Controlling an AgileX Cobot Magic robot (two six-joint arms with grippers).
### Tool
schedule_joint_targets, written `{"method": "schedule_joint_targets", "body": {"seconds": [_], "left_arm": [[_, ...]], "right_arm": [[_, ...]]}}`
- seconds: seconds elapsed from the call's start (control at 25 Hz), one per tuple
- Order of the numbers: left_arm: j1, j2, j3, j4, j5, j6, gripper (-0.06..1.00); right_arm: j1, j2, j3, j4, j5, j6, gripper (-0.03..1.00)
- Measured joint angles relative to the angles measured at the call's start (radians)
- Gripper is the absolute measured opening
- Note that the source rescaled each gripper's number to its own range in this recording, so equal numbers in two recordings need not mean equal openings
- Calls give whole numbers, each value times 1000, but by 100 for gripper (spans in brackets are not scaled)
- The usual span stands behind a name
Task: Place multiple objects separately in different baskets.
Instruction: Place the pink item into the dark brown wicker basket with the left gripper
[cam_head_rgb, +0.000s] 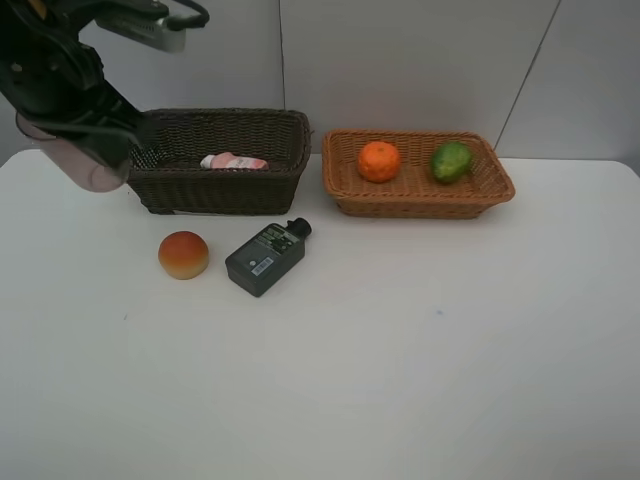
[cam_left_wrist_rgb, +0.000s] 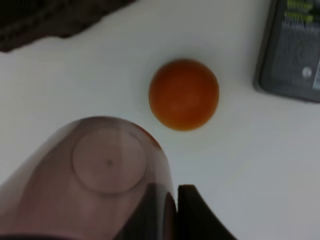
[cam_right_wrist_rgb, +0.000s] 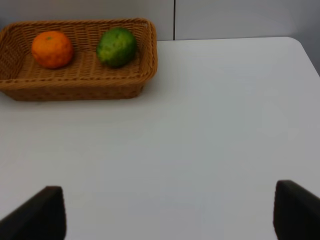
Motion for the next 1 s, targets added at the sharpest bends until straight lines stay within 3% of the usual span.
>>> {"method": "schedule_joint_targets", "body": {"seconds": [0.52,1.0], "left_arm": [[55,327,-445,75,51,-15,0],[94,591,-636,91,48,-28,0]], "right_arm": [[0,0,0,0,0,0,79],[0,0,0,0,0,0,79]]}}
